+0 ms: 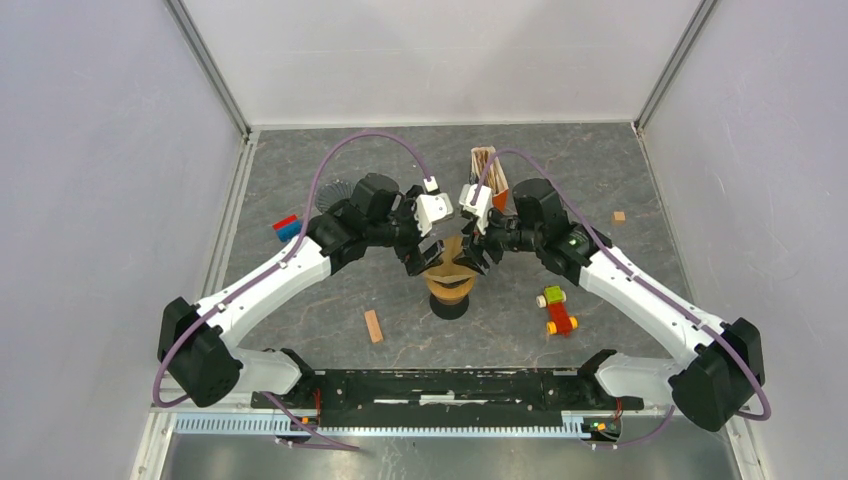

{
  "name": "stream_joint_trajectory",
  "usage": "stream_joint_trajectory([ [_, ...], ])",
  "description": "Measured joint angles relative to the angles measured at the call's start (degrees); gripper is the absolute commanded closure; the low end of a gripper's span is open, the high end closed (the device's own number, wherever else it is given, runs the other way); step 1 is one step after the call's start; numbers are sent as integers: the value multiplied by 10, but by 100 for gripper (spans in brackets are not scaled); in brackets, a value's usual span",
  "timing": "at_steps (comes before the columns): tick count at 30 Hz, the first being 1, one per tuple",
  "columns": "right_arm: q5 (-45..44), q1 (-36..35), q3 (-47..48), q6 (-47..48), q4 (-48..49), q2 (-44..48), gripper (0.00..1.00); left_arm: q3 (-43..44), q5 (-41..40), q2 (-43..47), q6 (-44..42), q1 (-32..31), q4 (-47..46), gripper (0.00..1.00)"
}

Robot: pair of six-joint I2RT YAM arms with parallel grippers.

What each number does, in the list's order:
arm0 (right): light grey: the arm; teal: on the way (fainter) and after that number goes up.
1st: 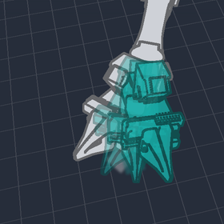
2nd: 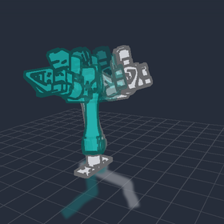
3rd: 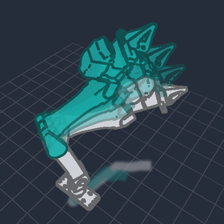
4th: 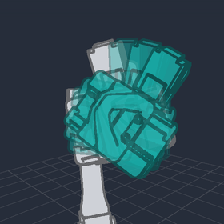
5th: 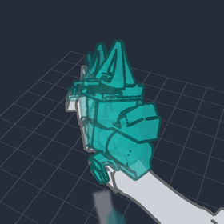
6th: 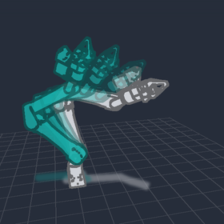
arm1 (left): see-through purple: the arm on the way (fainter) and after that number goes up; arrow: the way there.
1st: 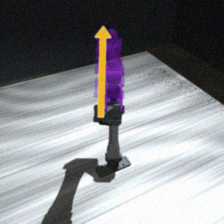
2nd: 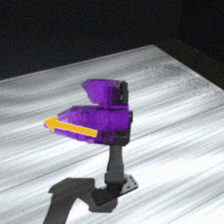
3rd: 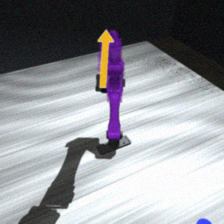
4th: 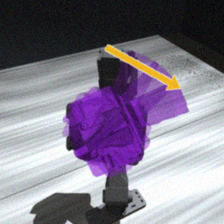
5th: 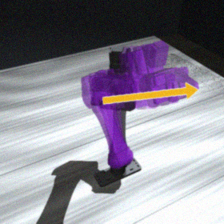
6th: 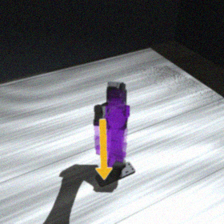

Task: Place the coffee filter in the dripper
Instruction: Place the coffee filter in the coffee dripper.

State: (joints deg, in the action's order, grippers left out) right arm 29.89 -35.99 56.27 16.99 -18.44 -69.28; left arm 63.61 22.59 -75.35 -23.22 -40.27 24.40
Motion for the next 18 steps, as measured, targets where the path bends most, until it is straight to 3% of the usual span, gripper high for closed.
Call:
stream_joint_trajectory([
  [18,0,0,-6,0,4,-17,27,-14,-3,0,0,0,-38,0],
])
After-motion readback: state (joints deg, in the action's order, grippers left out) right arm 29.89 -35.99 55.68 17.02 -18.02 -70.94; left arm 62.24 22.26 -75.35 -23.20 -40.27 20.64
